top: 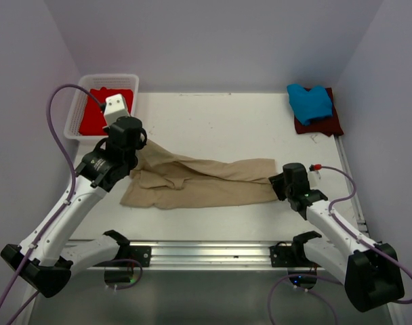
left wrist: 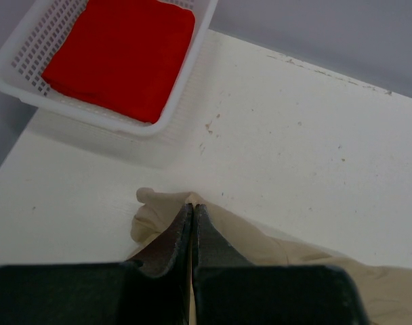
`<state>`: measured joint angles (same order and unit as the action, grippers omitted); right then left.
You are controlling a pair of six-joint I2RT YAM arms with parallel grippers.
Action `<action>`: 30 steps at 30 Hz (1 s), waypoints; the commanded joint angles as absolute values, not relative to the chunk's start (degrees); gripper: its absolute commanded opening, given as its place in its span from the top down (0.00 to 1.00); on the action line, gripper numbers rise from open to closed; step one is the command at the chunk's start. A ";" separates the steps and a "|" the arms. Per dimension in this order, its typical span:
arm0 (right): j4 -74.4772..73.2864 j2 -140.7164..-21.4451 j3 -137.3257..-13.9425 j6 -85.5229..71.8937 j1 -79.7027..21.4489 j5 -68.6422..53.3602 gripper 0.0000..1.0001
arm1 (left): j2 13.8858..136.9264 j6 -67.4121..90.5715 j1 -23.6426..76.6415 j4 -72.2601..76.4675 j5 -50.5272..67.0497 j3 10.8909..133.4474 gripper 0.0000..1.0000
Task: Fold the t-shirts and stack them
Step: Flatten out the tshirt
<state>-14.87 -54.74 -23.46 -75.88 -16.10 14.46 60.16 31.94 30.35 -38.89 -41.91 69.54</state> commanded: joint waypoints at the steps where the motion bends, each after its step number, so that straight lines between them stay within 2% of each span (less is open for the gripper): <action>1: -12.57 -55.10 -23.82 -75.59 -15.82 17.48 0.57 | 59.24 32.61 29.79 -37.44 -42.45 69.35 1.00; 4: -10.82 -56.68 -23.64 -74.36 -15.47 19.42 0.65 | 59.24 32.69 29.71 -37.44 -42.36 69.35 1.00; 11: -9.14 -58.19 -24.35 -72.07 -14.68 20.04 1.00 | 58.97 32.52 29.79 -37.79 -42.63 69.43 1.00; 18: -12.48 -47.92 -27.94 -64.18 -14.68 20.83 1.00 | 58.28 31.38 29.71 -36.22 -42.02 68.12 1.00; 21: -12.56 -45.97 -33.90 -54.17 -14.68 17.94 1.00 | 57.05 27.17 29.71 -31.39 -38.50 66.97 1.00; 26: -22.04 -53.69 -54.99 -36.06 -14.68 9.87 1.00 | 56.61 20.50 29.79 -27.08 -33.07 70.39 1.00; 30: -27.07 -55.46 -65.29 -29.72 -14.77 13.26 1.00 | 54.41 16.01 29.88 -23.74 -28.22 74.88 1.00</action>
<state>-21.17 -55.90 -59.79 -40.29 -14.98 12.47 57.69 22.44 30.06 -31.94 -33.04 69.54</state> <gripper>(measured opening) 0.014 0.011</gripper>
